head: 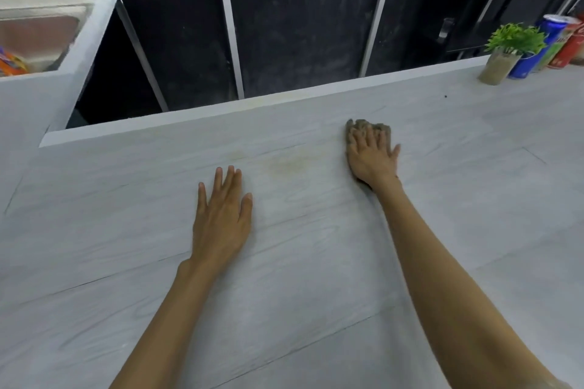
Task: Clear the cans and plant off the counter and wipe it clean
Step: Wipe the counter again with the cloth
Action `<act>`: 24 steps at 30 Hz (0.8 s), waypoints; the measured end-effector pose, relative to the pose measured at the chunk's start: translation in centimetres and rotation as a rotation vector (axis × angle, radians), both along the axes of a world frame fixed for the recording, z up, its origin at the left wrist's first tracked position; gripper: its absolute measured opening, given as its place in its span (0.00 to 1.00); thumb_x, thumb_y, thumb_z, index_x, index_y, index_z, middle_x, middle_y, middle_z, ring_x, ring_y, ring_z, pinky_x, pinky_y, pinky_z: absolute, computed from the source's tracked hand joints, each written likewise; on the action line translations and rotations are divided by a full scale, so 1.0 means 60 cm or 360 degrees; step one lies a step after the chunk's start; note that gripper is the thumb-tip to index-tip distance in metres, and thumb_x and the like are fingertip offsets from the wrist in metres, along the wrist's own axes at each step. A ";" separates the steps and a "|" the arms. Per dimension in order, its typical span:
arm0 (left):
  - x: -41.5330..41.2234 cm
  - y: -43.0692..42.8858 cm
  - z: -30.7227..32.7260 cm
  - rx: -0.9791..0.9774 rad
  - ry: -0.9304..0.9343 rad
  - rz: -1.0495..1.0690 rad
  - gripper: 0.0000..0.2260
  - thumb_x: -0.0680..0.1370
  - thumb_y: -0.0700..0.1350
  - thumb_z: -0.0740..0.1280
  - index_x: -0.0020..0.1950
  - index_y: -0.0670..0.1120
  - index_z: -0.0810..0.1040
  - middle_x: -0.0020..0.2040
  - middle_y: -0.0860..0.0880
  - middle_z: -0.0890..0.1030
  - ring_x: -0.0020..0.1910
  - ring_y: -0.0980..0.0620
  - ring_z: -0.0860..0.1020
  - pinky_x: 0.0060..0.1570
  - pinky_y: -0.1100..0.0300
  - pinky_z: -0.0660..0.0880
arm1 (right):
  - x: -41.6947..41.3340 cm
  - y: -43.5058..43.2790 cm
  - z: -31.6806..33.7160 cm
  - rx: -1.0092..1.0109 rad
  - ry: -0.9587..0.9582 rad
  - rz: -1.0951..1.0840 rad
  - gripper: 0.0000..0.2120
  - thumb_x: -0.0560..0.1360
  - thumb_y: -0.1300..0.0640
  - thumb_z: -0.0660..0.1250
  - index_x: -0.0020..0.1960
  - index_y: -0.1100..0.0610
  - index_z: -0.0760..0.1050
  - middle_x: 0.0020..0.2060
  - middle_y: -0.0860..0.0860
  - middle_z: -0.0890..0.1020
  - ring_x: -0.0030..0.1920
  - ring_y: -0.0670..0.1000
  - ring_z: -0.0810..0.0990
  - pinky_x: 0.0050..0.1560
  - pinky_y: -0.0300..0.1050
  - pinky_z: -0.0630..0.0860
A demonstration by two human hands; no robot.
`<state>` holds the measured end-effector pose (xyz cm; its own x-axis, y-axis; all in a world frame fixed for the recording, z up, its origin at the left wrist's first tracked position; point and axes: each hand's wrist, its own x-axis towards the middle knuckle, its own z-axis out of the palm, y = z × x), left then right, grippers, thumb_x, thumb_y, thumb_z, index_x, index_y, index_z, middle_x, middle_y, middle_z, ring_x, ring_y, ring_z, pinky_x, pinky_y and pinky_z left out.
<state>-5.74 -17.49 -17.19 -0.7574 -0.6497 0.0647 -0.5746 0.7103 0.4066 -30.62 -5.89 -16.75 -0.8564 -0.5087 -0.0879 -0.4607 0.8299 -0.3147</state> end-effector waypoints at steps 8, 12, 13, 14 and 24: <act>-0.003 -0.025 -0.002 -0.0055 -0.0002 0.0157 0.22 0.81 0.46 0.46 0.76 0.46 0.47 0.77 0.51 0.49 0.76 0.57 0.41 0.73 0.56 0.33 | 0.204 -0.044 -0.020 -0.0027 0.0162 0.1138 0.26 0.78 0.42 0.40 0.75 0.42 0.47 0.77 0.44 0.45 0.76 0.47 0.40 0.72 0.62 0.34; -0.002 -0.019 -0.008 -0.0014 0.0010 0.0138 0.23 0.81 0.49 0.44 0.76 0.45 0.47 0.77 0.51 0.48 0.76 0.56 0.42 0.71 0.58 0.32 | 0.036 0.030 -0.015 0.0007 0.0193 0.0857 0.25 0.78 0.43 0.40 0.74 0.41 0.42 0.76 0.41 0.45 0.76 0.46 0.39 0.70 0.67 0.38; -0.001 -0.019 -0.009 -0.0004 0.0001 0.0145 0.22 0.82 0.48 0.45 0.76 0.45 0.47 0.77 0.51 0.48 0.76 0.56 0.42 0.71 0.58 0.32 | -0.008 0.025 -0.013 0.0036 0.0155 0.0669 0.24 0.80 0.44 0.41 0.75 0.41 0.43 0.76 0.42 0.45 0.76 0.46 0.39 0.71 0.67 0.38; 0.002 -0.020 -0.011 0.0004 -0.0004 0.0157 0.22 0.82 0.47 0.45 0.76 0.45 0.47 0.77 0.51 0.48 0.76 0.56 0.42 0.71 0.58 0.32 | -0.040 0.008 -0.009 0.0020 0.0085 0.0468 0.23 0.81 0.45 0.42 0.75 0.42 0.44 0.77 0.43 0.45 0.76 0.47 0.39 0.71 0.66 0.37; -0.030 -0.031 -0.006 -0.0009 0.0028 0.0139 0.22 0.81 0.47 0.45 0.76 0.47 0.48 0.77 0.52 0.49 0.75 0.58 0.41 0.71 0.58 0.32 | 0.122 -0.061 -0.019 -0.0009 0.0156 0.1126 0.23 0.81 0.47 0.43 0.75 0.42 0.44 0.77 0.43 0.44 0.76 0.47 0.39 0.71 0.63 0.33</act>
<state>-7.53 -19.37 -17.58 -0.6966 -0.7128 0.0816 -0.6271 0.6603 0.4132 -23.31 -9.56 -17.87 -0.3246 -0.9456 -0.0232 -0.9144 0.3200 -0.2479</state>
